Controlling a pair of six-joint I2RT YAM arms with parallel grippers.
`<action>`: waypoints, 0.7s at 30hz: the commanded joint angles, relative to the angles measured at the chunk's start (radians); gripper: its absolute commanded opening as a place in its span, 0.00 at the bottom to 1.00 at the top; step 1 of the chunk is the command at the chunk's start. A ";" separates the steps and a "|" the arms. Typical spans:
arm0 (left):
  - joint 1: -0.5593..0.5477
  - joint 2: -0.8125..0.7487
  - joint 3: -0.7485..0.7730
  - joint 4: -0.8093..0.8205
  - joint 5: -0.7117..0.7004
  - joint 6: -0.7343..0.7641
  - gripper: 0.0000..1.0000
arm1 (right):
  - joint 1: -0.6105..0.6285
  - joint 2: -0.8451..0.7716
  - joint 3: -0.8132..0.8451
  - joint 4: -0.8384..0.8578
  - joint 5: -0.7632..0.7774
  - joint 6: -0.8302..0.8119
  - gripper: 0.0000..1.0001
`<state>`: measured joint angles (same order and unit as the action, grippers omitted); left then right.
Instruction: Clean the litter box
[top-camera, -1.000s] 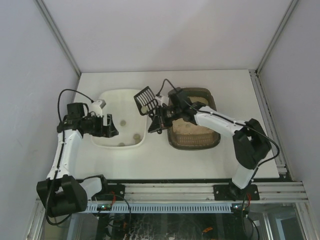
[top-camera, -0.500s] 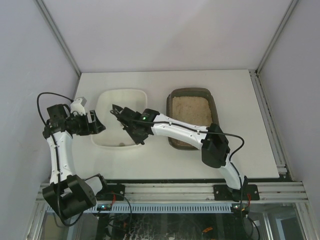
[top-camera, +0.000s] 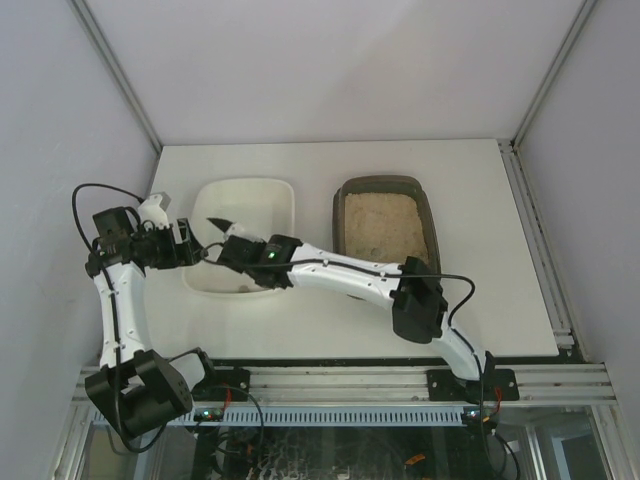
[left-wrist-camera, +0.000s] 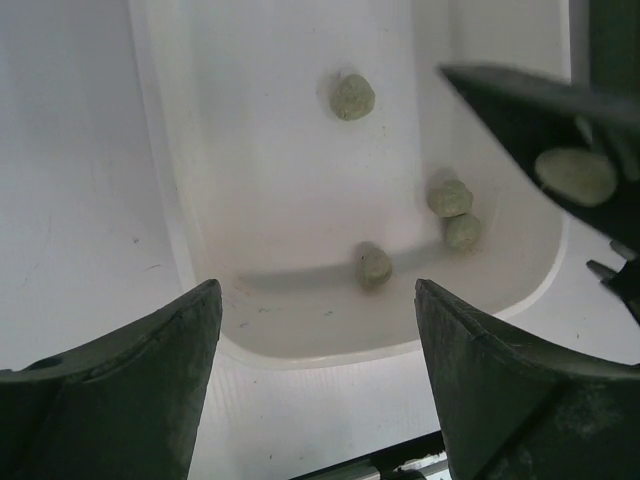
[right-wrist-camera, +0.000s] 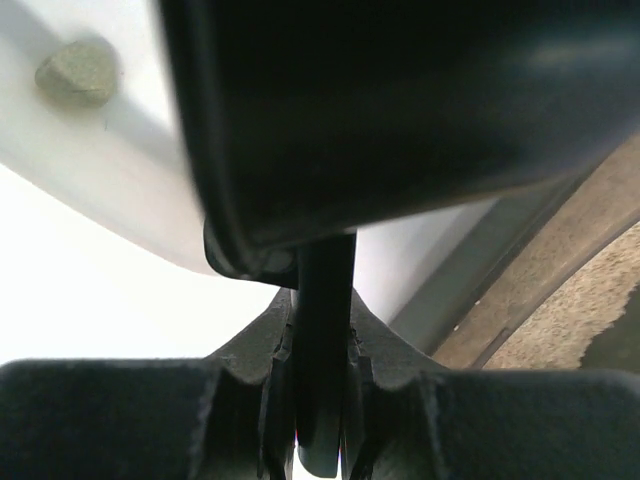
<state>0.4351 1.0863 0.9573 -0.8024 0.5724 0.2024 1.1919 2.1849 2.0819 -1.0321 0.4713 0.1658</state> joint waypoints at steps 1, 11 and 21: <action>0.004 -0.014 0.005 0.033 -0.006 -0.003 0.82 | 0.041 0.038 0.048 -0.008 0.151 -0.100 0.00; 0.005 -0.008 0.029 0.022 -0.009 0.019 0.82 | 0.019 -0.018 0.027 0.024 0.146 -0.085 0.00; -0.316 0.127 0.166 0.109 -0.321 -0.048 0.82 | -0.297 -0.459 -0.272 -0.093 -0.305 0.171 0.00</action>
<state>0.2787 1.1545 1.0039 -0.7784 0.4099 0.1894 1.0843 2.0258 1.9244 -1.0630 0.4732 0.1967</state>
